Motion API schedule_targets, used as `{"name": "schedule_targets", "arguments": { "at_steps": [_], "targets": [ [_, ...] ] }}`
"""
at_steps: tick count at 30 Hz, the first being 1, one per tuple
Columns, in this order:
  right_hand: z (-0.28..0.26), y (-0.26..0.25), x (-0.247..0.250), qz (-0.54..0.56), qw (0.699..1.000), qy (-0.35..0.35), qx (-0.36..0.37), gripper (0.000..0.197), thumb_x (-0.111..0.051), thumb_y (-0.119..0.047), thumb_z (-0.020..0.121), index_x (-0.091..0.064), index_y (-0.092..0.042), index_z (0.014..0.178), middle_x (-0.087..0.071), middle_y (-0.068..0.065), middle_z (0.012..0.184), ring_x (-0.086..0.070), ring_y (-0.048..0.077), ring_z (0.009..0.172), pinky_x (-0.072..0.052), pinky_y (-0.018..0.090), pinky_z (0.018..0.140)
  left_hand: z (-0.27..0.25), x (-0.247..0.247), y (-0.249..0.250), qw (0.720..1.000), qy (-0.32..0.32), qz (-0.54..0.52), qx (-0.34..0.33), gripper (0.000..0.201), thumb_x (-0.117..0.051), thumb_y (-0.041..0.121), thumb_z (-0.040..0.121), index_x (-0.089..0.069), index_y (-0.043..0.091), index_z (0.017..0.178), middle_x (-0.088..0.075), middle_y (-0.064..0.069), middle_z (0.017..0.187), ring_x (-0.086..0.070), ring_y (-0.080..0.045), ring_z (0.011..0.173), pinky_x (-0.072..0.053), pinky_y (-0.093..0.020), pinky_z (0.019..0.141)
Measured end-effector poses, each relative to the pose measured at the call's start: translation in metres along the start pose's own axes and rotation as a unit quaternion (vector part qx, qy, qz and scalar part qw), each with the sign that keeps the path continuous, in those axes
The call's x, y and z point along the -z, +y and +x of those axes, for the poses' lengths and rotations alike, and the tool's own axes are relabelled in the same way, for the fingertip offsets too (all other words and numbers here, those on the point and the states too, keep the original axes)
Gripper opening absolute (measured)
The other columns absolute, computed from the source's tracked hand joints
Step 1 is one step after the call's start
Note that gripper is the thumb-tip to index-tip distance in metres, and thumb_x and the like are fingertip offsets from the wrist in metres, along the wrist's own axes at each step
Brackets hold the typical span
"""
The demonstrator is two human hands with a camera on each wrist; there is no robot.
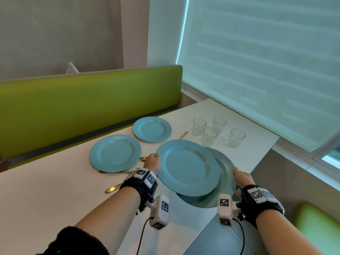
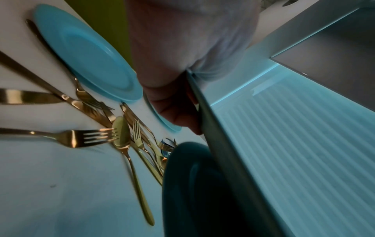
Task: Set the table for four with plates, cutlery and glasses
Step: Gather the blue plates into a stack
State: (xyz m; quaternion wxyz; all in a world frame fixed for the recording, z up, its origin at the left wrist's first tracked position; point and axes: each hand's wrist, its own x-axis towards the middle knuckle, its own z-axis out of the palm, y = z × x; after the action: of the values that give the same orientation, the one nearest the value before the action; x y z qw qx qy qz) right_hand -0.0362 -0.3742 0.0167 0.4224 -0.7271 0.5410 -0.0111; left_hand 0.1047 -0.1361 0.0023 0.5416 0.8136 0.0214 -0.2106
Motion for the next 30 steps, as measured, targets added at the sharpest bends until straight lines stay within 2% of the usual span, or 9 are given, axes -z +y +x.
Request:
{"name": "schedule_targets", "arguments": {
  "at_steps": [7, 9, 12, 16, 19, 22, 24, 27, 30],
  "targets": [
    [-0.054, -0.016, -0.041, 0.12, 0.992, -0.032, 0.019, 0.048, -0.035, -0.027, 0.101, -0.045, 0.009, 0.131, -0.05, 0.026, 0.134, -0.055, 0.034, 0.11, -0.044, 0.041, 0.097, -0.015, 0.041, -0.008, 0.999, 0.04, 0.021, -0.017, 0.041, -0.032, 0.02, 0.1, -0.043, -0.002, 0.133, -0.046, -0.023, 0.139, -0.043, -0.036, 0.128, -0.033, -0.034, 0.102],
    [-0.068, -0.022, -0.057, 0.14, 0.989, -0.045, 0.028, 0.048, -0.034, -0.027, 0.101, -0.044, 0.008, 0.131, -0.05, 0.027, 0.133, -0.052, 0.026, 0.095, -0.046, 0.041, 0.094, -0.016, 0.054, -0.013, 0.999, 0.04, 0.026, -0.011, 0.043, -0.033, 0.022, 0.1, -0.039, 0.002, 0.138, -0.043, -0.022, 0.141, -0.041, -0.036, 0.13, -0.032, -0.037, 0.105],
    [-0.08, -0.034, -0.08, 0.169, 0.983, -0.055, 0.037, 0.048, -0.032, -0.027, 0.101, -0.044, 0.008, 0.131, -0.051, 0.027, 0.131, -0.048, 0.024, 0.092, -0.045, 0.044, 0.098, -0.01, 0.072, -0.021, 0.999, 0.038, 0.011, -0.003, 0.046, -0.035, 0.023, 0.099, -0.037, 0.002, 0.14, -0.043, -0.021, 0.143, -0.041, -0.036, 0.131, -0.032, -0.037, 0.107],
    [-0.089, -0.056, -0.105, 0.199, 0.977, -0.068, 0.044, 0.052, -0.033, -0.034, 0.099, -0.047, 0.006, 0.129, -0.054, 0.018, 0.106, -0.054, 0.027, 0.094, -0.047, 0.045, 0.096, -0.002, 0.092, -0.03, 0.999, 0.037, -0.002, 0.009, 0.046, -0.036, 0.024, 0.099, -0.037, 0.001, 0.139, -0.043, -0.019, 0.143, -0.041, -0.035, 0.131, -0.032, -0.037, 0.108],
    [-0.056, -0.07, -0.132, 0.212, 0.973, -0.077, 0.043, 0.064, -0.044, -0.052, 0.083, -0.056, 0.0, 0.118, -0.061, 0.016, 0.11, -0.06, 0.036, 0.105, -0.047, 0.051, 0.097, 0.008, 0.106, -0.032, 0.999, 0.04, -0.017, 0.017, 0.047, -0.037, 0.028, 0.099, -0.034, 0.006, 0.141, -0.043, -0.015, 0.144, -0.041, -0.033, 0.131, -0.032, -0.036, 0.107],
    [-0.054, -0.098, -0.152, 0.169, 0.977, -0.11, 0.066, 0.036, -0.043, -0.042, 0.09, -0.061, -0.011, 0.087, -0.062, 0.016, 0.109, -0.06, 0.03, 0.098, -0.048, 0.051, 0.097, 0.029, 0.122, -0.037, 0.998, 0.048, -0.02, 0.026, 0.049, -0.036, 0.033, 0.099, -0.035, 0.009, 0.142, -0.045, -0.012, 0.143, -0.043, -0.032, 0.13, -0.033, -0.035, 0.106],
    [-0.064, -0.123, -0.159, 0.124, 0.98, -0.127, 0.087, 0.033, -0.036, -0.035, 0.098, -0.048, -0.021, 0.071, -0.059, 0.017, 0.107, -0.055, 0.023, 0.092, -0.048, 0.046, 0.097, 0.047, 0.133, -0.04, 0.998, 0.056, -0.017, 0.032, 0.047, -0.034, 0.036, 0.099, -0.042, 0.008, 0.136, -0.049, -0.014, 0.139, -0.047, -0.031, 0.126, -0.036, -0.034, 0.106],
    [-0.042, -0.148, -0.175, 0.077, 0.982, -0.131, 0.116, 0.034, -0.03, -0.032, 0.101, -0.058, -0.013, 0.096, -0.055, 0.023, 0.125, -0.054, 0.024, 0.1, -0.045, 0.034, 0.092, 0.074, 0.151, -0.043, 0.995, 0.072, 0.004, 0.067, 0.048, -0.032, 0.038, 0.099, -0.051, 0.004, 0.127, -0.055, -0.018, 0.13, -0.052, -0.034, 0.119, -0.043, -0.04, 0.102],
    [-0.022, -0.172, -0.186, 0.032, 0.983, -0.129, 0.123, 0.049, -0.028, -0.03, 0.102, -0.047, 0.005, 0.13, -0.05, 0.025, 0.133, -0.05, 0.035, 0.122, -0.041, 0.036, 0.099, 0.106, 0.167, -0.057, 0.982, 0.112, 0.051, 0.144, 0.051, -0.035, 0.035, 0.098, -0.05, -0.003, 0.129, -0.054, -0.023, 0.131, -0.052, -0.037, 0.12, -0.042, -0.035, 0.099]
  ]
}}
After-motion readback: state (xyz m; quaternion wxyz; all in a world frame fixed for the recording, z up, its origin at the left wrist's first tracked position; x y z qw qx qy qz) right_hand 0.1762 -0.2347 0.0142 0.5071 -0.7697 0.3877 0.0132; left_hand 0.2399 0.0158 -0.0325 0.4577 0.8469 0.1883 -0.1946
